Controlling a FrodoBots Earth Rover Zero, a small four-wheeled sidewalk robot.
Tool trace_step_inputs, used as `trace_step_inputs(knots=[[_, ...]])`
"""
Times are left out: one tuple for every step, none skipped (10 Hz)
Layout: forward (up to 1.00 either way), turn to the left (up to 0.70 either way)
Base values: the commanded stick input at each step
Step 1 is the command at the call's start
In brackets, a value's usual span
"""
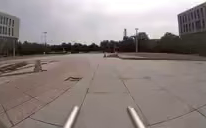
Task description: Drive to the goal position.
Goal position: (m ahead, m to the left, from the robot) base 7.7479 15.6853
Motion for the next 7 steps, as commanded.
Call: trace_step_inputs(knots=[[0.69, 0.00], [0.69, 0.00], [0.69, -0.35], [0.69, -0.27], [0.69, 0.00], [0.69, 0.00], [0.69, 0.00]])
